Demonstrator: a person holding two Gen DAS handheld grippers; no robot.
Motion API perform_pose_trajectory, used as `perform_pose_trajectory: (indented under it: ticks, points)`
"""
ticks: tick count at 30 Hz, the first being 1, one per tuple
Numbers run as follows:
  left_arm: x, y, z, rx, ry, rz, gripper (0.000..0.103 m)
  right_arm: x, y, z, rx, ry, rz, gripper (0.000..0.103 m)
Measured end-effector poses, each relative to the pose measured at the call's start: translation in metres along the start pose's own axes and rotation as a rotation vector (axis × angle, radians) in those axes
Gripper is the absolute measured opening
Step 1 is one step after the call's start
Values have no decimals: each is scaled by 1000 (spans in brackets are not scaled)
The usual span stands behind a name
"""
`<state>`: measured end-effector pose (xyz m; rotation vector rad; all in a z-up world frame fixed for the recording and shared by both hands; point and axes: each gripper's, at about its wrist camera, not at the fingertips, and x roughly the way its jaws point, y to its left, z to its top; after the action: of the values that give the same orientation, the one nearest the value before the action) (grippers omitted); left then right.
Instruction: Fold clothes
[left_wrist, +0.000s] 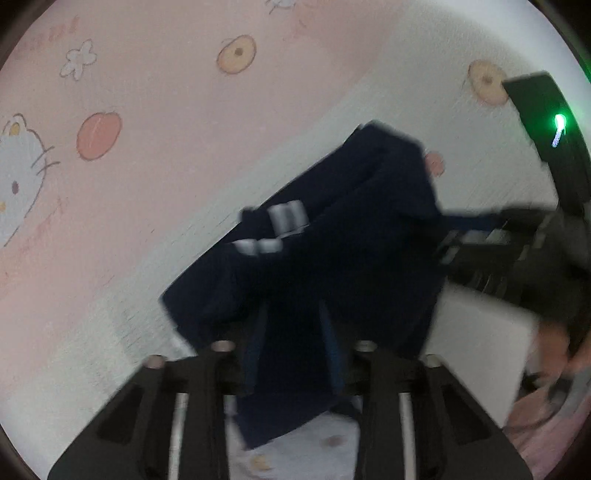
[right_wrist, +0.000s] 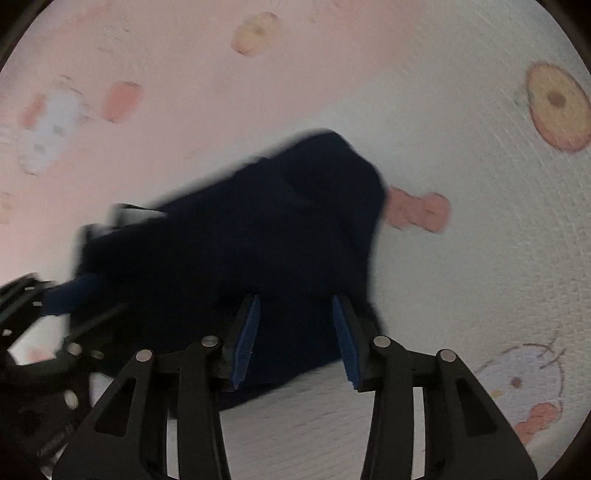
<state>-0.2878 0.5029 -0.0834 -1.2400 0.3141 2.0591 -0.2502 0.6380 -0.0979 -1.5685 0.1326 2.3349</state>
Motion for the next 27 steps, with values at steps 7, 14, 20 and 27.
perform_pose_trajectory:
  ticks: [7, 14, 20, 27]
  points:
    - [-23, -6, 1, -3, -45, -42, 41, -30, -16, 5, 76, -102, 19, 45]
    - [-8, 9, -6, -9, 8, -51, 42, 2, 9, -5, 21, 55, 109, 43]
    - [-45, 33, -23, -27, -10, 25, 42, -27, -11, 4, 138, -41, 29, 46]
    - [-84, 79, -49, -154, -33, 153, 59, -56, 38, 12, 109, -78, 111, 62]
